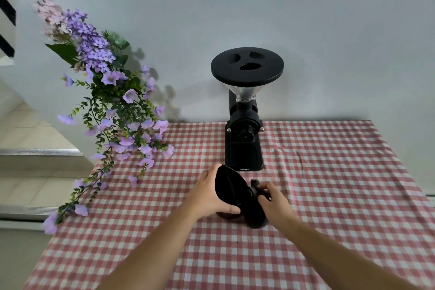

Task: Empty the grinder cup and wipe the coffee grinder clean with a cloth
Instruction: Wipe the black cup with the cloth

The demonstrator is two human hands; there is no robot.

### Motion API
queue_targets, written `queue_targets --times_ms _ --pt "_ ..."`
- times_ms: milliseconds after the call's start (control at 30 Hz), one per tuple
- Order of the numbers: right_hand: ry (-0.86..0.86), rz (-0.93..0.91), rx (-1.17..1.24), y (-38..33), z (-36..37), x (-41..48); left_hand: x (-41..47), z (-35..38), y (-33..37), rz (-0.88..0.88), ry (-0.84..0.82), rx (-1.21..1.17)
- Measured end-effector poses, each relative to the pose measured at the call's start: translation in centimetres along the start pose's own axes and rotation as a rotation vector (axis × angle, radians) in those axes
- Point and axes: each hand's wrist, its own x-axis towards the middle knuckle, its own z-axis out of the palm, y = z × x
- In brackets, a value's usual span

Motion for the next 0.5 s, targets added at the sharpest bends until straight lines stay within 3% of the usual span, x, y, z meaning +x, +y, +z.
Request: queue_targets --times_ms 167,300,400,500 --pt "0.056 -0.048 -0.025 -1.5 -1.8 1.7 1.1 -1.6 0.5 -0.016 -0.161 0.14" --pt "0.039 -0.15 -0.023 -2.1 -1.3 1.2 1.2 -2.2 0.1 0.007 -0.22 0.071" --pt "-0.019 -0.054 -0.128 -0.3 -0.7 0.2 0.9 -1.4 -0.2 -0.021 -0.186 0.05" --pt "-0.028 -0.019 -0.201 -0.6 -1.1 0.3 0.5 0.8 0.7 -0.046 -0.007 0.116"
